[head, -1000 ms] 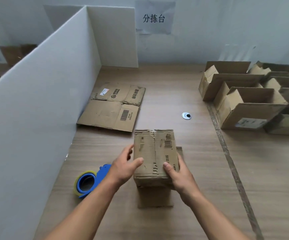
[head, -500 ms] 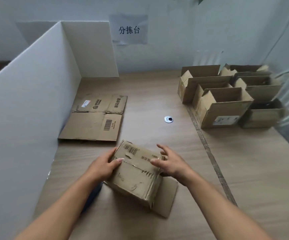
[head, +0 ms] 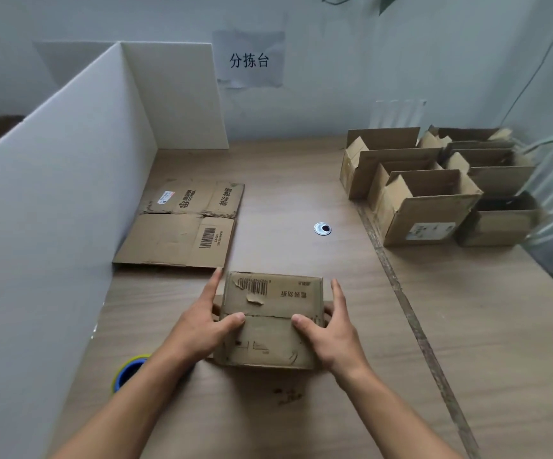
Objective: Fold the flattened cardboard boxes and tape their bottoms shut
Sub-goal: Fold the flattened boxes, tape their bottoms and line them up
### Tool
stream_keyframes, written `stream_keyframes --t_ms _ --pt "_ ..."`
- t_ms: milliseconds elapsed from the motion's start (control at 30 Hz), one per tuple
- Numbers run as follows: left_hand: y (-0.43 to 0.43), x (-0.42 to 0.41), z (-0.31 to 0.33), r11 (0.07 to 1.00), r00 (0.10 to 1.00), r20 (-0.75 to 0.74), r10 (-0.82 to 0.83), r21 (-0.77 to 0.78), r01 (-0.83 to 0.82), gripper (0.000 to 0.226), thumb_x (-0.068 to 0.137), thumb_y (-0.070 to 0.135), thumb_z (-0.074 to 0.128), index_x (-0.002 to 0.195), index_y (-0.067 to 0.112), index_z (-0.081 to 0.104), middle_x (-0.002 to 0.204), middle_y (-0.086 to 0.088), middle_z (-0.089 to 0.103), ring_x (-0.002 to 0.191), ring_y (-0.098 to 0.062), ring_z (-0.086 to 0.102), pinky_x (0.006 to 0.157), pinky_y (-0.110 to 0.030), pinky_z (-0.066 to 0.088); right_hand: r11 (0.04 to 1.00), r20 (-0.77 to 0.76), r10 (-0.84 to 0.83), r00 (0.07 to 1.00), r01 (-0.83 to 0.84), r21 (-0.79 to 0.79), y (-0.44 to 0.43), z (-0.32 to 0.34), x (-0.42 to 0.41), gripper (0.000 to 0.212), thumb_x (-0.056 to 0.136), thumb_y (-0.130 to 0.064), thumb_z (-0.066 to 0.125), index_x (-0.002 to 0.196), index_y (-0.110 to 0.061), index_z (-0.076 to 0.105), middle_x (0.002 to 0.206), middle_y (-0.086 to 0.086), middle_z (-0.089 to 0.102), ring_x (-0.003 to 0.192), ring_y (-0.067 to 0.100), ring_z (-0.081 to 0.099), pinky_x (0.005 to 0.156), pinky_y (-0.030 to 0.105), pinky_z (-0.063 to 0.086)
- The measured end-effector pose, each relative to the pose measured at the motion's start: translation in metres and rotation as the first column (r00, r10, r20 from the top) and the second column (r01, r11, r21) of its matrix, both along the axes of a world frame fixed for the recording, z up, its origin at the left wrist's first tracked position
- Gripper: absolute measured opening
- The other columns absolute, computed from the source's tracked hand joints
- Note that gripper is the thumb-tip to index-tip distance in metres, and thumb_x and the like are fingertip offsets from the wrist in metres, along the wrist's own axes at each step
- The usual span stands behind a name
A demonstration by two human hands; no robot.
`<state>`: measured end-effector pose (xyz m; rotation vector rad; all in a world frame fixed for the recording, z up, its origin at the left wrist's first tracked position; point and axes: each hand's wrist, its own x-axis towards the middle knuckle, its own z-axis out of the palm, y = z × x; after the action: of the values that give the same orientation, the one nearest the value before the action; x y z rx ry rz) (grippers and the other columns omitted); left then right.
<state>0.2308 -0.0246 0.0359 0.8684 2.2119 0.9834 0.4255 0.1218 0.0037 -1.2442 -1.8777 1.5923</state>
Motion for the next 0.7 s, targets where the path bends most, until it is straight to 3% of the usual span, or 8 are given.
stream_keyframes --t_ms 67,133,267,367,467,567,700 --pt "-0.002 0.002 0.004 1.000 0.994 0.104 0.010 0.016 -0.012 0.092 0.083 0.040 0.076 0.142 0.065 0.011 0.092 -0.002 0.065 0.089 -0.022 0.068 0.077 -0.038 0.059 0.997 -0.020 0.070 0.997 -0.070 0.014 0.016 0.010 0.002 0.092 0.075 -0.039 0.082 0.151 -0.042 0.030 0.127 -0.014 0.060 0.113 0.005 0.061 0.104 0.033 0.048" --pt "-0.004 0.000 0.003 1.000 0.997 0.083 -0.006 -0.012 0.007 0.084 0.081 0.047 0.077 0.142 0.062 0.022 0.099 -0.002 0.066 0.093 -0.019 0.067 0.079 -0.035 0.057 0.981 0.011 0.194 0.981 -0.194 0.025 0.036 0.017 0.003 0.081 0.068 -0.049 0.076 0.141 -0.051 0.041 0.125 -0.017 0.064 0.113 0.006 0.063 0.103 0.040 0.050" --pt "-0.004 -0.001 -0.006 0.997 0.997 -0.021 -0.080 -0.018 0.080 0.076 0.056 0.071 0.072 0.124 0.048 0.048 0.127 0.004 0.059 0.117 -0.014 0.057 0.101 -0.034 0.047 0.905 0.130 0.423 0.897 -0.425 -0.012 0.061 0.017 -0.002 0.077 0.067 -0.053 0.073 0.137 -0.061 0.042 0.133 -0.021 0.060 0.122 0.005 0.058 0.109 0.041 0.045" --pt "-0.009 0.004 -0.012 0.973 0.975 -0.006 -0.223 -0.057 0.222 0.078 0.057 0.067 0.077 0.127 0.048 0.048 0.125 0.019 0.059 0.118 -0.003 0.057 0.101 -0.016 0.042 0.858 0.205 0.502 0.841 -0.514 0.011 0.065 0.013 -0.016 0.084 0.063 -0.056 0.072 0.141 -0.056 0.040 0.135 -0.024 0.057 0.123 0.003 0.056 0.111 0.038 0.042" --pt "-0.017 0.003 -0.019 0.966 0.967 -0.070 -0.247 -0.095 0.240 0.093 0.072 0.050 0.078 0.151 0.038 0.032 0.139 0.015 0.049 0.128 -0.005 0.049 0.106 -0.017 0.035 0.843 0.248 0.515 0.820 -0.538 0.029 0.063 0.013 -0.030 0.075 0.072 -0.048 0.077 0.140 -0.051 0.046 0.138 -0.019 0.056 0.128 0.010 0.055 0.112 0.036 0.040" --pt "-0.021 0.005 -0.028 0.985 0.972 -0.172 -0.161 -0.092 0.147 0.089 0.072 0.061 0.063 0.152 0.038 0.032 0.139 0.006 0.053 0.127 -0.012 0.050 0.107 -0.023 0.036 0.835 0.379 0.414 0.828 -0.511 0.203 0.060 0.019 -0.047 0.066 0.088 -0.037 0.072 0.147 -0.035 0.043 0.148 -0.005 0.046 0.140 0.017 0.040 0.116 0.033 0.031" --pt "-0.021 0.009 -0.036 0.997 0.980 -0.198 0.001 -0.075 -0.016 0.072 0.087 0.047 0.068 0.151 0.037 0.035 0.131 -0.004 0.058 0.120 -0.017 0.053 0.104 -0.029 0.040 0.779 0.358 0.331 0.873 -0.466 0.419 0.025 0.033 -0.053 0.063 0.085 -0.053 0.061 0.144 -0.035 0.047 0.153 -0.001 0.038 0.145 0.022 0.027 0.116 0.048 0.029"
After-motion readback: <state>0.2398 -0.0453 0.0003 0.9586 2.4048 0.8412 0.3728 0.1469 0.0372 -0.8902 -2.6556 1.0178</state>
